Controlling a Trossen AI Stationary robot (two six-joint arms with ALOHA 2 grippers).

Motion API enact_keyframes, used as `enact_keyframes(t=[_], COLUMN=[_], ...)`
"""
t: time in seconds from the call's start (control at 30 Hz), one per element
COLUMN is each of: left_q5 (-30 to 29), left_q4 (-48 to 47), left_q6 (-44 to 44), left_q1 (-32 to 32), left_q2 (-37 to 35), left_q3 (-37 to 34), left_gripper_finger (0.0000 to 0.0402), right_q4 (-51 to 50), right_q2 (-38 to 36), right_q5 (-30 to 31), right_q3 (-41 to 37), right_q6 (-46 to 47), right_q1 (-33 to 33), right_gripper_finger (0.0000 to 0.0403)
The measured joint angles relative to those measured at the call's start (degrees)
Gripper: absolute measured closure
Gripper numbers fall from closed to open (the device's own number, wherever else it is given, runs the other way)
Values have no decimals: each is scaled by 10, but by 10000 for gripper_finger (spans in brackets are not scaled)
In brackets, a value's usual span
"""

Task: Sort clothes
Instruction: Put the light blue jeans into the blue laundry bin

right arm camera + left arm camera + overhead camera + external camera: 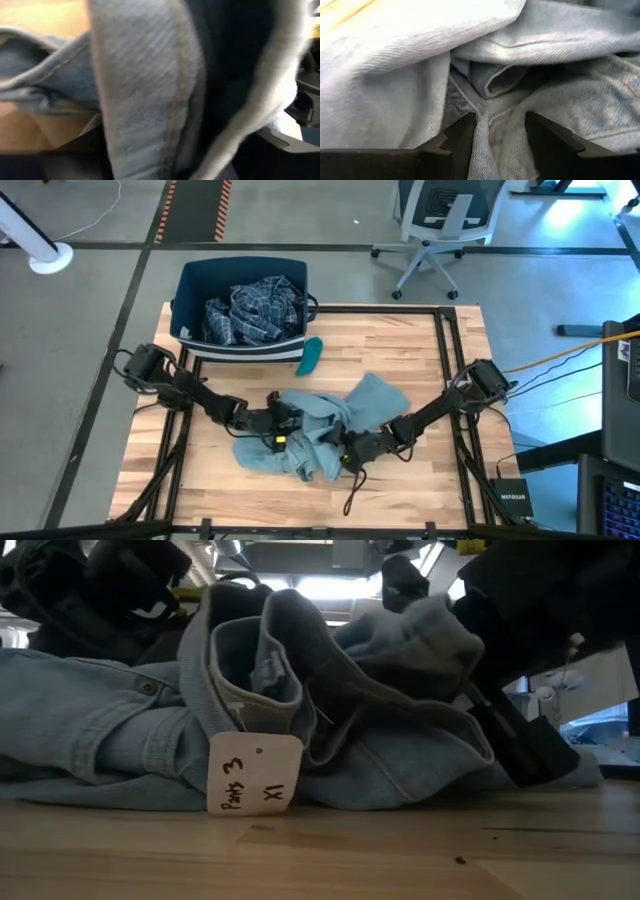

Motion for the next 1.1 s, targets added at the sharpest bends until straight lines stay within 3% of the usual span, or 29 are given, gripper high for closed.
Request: enact_keyframes(t=[0.33, 0.83, 0.97, 1.1], left_q5=[39, 58, 60, 61], left_q4=[16, 23, 22, 19], left_q6=[27, 42, 43, 43], left_q1=[34, 48, 50, 48], left_q2=[25, 74, 74, 74], left_q3=[49, 104, 104, 105], left_gripper_finger=[233, 233, 233, 233], right_q4=[6, -14, -10, -12], right_q2=[5, 14, 35, 61], right_q5=[-98, -116, -109, -105], right_q3=[13, 33, 40, 51], right_q6=[-79, -69, -70, -69], right_q1=[-32, -57, -57, -57], right_gripper_finger=[111, 113, 145, 227])
